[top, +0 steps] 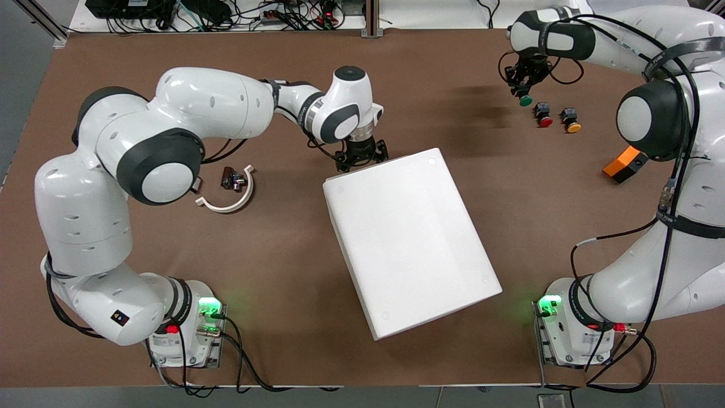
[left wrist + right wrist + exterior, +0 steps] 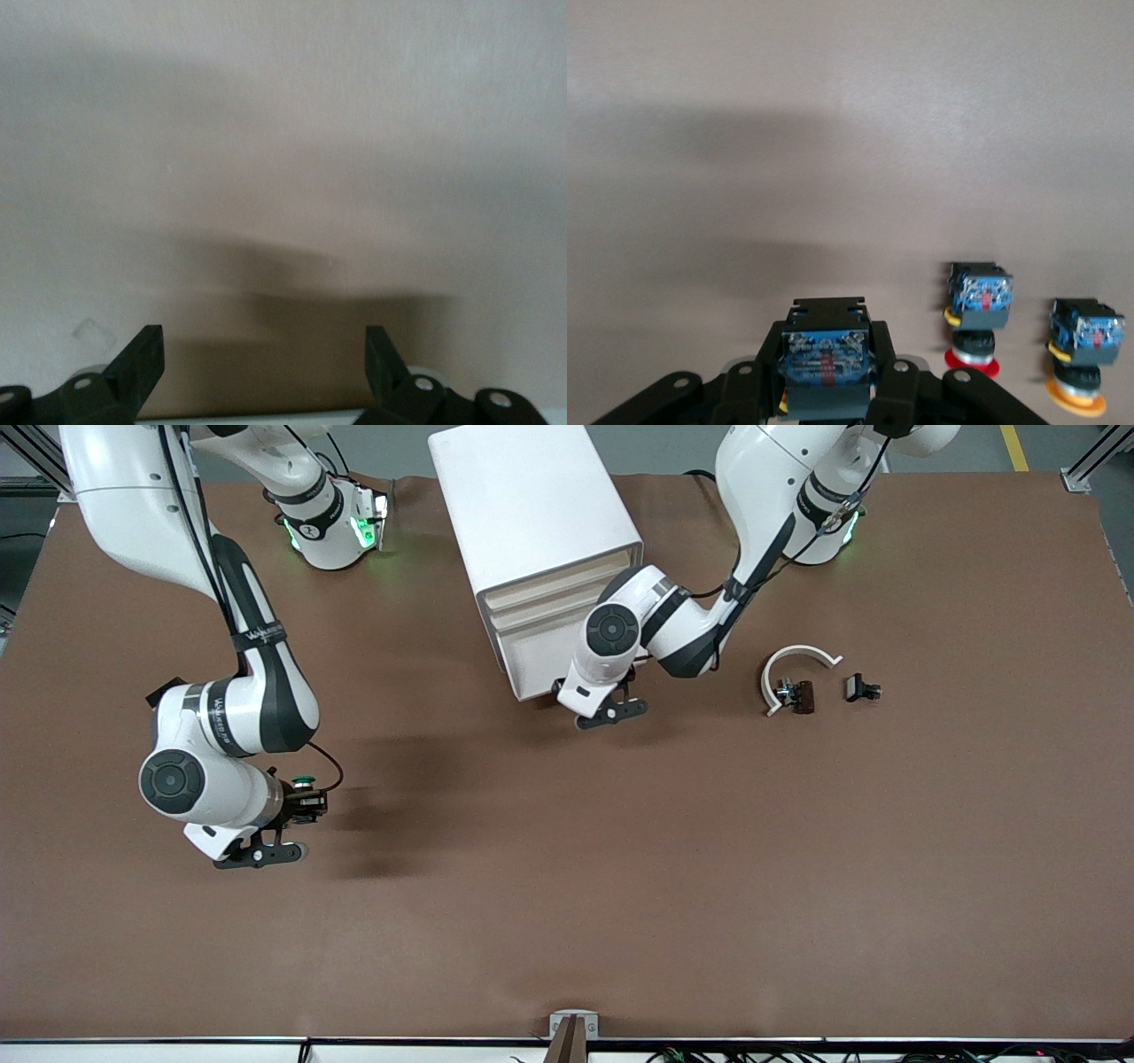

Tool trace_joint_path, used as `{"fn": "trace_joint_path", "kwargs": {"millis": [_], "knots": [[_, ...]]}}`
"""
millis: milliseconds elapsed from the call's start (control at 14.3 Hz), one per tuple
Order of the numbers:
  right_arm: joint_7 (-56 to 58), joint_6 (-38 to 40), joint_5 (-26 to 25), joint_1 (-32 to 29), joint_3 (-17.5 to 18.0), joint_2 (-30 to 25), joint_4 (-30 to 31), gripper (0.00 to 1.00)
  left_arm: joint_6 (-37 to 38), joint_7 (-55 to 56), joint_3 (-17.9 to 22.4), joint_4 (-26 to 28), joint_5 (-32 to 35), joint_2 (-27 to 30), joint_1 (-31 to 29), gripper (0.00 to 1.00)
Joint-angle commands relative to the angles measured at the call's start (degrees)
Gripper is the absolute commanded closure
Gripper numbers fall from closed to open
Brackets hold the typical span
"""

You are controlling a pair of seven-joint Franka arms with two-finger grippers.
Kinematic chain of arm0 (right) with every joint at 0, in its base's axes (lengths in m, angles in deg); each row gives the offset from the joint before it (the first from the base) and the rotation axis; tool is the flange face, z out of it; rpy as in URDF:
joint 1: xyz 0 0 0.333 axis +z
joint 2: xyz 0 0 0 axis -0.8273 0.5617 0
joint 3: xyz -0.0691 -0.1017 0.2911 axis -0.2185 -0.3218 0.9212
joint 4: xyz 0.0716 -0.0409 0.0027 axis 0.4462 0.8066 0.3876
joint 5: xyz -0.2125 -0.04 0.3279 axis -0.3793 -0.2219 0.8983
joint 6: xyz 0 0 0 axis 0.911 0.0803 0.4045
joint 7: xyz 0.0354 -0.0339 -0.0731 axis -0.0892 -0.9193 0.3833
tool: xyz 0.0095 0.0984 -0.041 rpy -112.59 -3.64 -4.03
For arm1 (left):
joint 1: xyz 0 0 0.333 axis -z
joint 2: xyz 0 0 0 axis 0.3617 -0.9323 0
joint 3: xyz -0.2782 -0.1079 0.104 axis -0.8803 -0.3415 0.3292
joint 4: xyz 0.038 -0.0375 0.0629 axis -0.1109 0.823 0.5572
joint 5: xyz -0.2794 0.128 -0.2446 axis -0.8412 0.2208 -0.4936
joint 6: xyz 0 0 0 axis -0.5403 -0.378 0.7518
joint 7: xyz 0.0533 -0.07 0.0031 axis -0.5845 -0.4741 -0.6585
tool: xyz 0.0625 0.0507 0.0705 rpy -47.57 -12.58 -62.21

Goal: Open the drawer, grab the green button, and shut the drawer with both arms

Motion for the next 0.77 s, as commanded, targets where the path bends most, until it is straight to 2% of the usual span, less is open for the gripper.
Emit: {"fn": "trace_joint_path", "kwargs": {"millis": [0, 210, 701], "knots": [[-0.5, -5.7, -1.0, -1.4, 1.1, -1.0, 4.6, 0.64, 3.0, 0.4, -2.2, -0.2, -0.9, -0.1, 0.0, 0.00], [-0.5, -9.0, -0.9, -2.1, 1.1, 0.5, 5.7, 0.64, 3.5, 3.1, -4.0, -0.3, -2.1, -0.1, -0.1, 0.00], [-1.4, -10.0, 0.0, -2.7, 1.1, 3.1, 5.7, 0.64, 3.5, 3.4, -6.4, -0.3, -7.2, -0.5, 0.3, 0.00]]}}
